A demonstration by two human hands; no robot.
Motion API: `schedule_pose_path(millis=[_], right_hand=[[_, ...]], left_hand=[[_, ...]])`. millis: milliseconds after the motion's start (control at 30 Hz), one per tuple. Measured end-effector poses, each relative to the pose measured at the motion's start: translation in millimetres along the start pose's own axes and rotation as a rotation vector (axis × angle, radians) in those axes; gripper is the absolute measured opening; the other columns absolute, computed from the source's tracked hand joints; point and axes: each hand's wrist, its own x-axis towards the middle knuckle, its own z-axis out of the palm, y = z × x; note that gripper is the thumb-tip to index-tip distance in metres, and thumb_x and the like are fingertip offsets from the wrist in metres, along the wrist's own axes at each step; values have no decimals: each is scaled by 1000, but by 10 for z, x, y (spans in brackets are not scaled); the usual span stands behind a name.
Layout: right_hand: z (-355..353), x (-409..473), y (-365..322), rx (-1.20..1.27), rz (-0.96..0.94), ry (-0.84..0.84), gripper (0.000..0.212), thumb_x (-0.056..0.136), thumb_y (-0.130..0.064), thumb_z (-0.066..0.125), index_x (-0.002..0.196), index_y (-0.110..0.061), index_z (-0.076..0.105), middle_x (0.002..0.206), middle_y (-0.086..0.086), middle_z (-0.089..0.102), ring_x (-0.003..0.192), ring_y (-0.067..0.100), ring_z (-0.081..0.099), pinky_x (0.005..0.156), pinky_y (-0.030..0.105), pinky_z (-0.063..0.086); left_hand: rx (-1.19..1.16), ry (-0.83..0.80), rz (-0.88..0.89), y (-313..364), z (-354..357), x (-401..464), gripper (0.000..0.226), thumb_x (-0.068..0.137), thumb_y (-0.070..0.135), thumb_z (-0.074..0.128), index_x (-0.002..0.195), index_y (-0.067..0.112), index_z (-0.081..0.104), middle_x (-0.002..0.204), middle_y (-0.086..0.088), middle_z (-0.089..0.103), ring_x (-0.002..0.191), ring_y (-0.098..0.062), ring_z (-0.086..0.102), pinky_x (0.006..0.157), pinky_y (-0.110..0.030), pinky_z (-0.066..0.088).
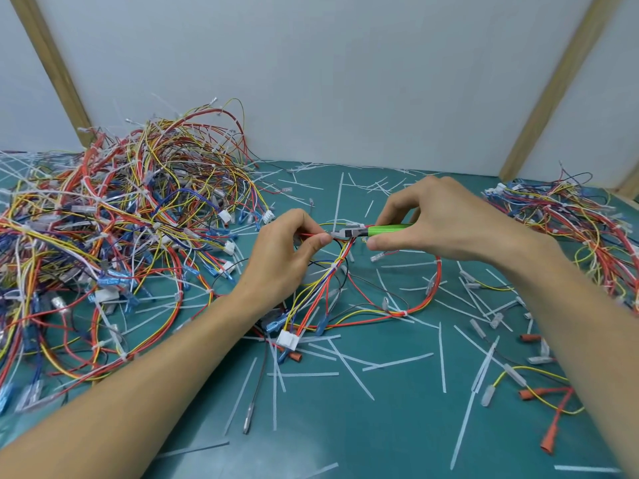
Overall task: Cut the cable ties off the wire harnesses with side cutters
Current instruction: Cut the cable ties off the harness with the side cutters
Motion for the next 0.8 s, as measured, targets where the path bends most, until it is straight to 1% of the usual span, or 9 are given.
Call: schedule_pose_path(millis=[67,133,200,267,300,367,500,667,800], right_hand=[[13,8,0,22,-1,-20,23,74,-54,84,75,-32,77,59,-25,65,55,-6,55,49,7,34],[18,19,4,40,11,-54,26,74,-57,82,75,-32,77,72,-19,73,59,-3,59,54,12,38],[10,26,13,56,30,-86,30,73,-62,79,74,-32,77,76,-16,75,70,1,65,70,26,50],[0,26,16,72,46,-116,36,73,-67,76,74,-31,77,75,-16,75,77,3,68,79,34,53],[0,26,17,80,51,-126,39,73,-69,74,74,-30,76,74,-15,75,75,2,68,78,34,54],[10,24,14,86,53,-128,45,74,-74,71,71,-29,75,71,-14,75,66,-2,64,67,31,47],[21,19,-8,57,47,-95,53,86,-72,61,65,-24,70,51,-17,63,50,-1,53,55,27,34],[10,9,-20,34,42,-100,49,92,-62,62,64,-22,68,45,-17,57,48,-2,53,44,14,29],[7,10,-11,47,34,-98,50,90,-62,64,64,-20,67,45,-16,57,47,-2,52,45,10,32]], left_hand=[[3,10,17,-9,7,-6,10,92,17,73,87,11,66,79,15,61,75,2,55,68,-9,39],[9,17,36,-15,12,-11,10,92,17,73,87,11,66,79,16,61,76,2,55,69,-8,38],[12,24,51,-15,19,-18,11,91,16,73,87,9,66,80,15,61,77,1,56,69,-9,39],[11,30,65,-13,25,-25,11,91,15,73,87,9,65,80,15,61,79,-2,56,70,-8,38],[11,33,70,-12,26,-27,10,91,15,73,87,9,65,80,15,61,79,-2,56,70,-9,38],[12,41,74,-11,27,-29,10,91,15,73,87,10,65,80,15,60,79,-2,56,70,-10,39],[18,51,77,-10,27,-28,9,91,15,73,87,11,65,80,14,60,79,-4,56,70,-11,39],[20,46,79,-5,27,-39,10,91,15,73,87,12,64,80,14,60,81,-4,56,70,-11,40],[26,42,79,-1,29,-38,10,91,16,73,87,13,64,80,16,60,81,-1,56,70,-9,39]])
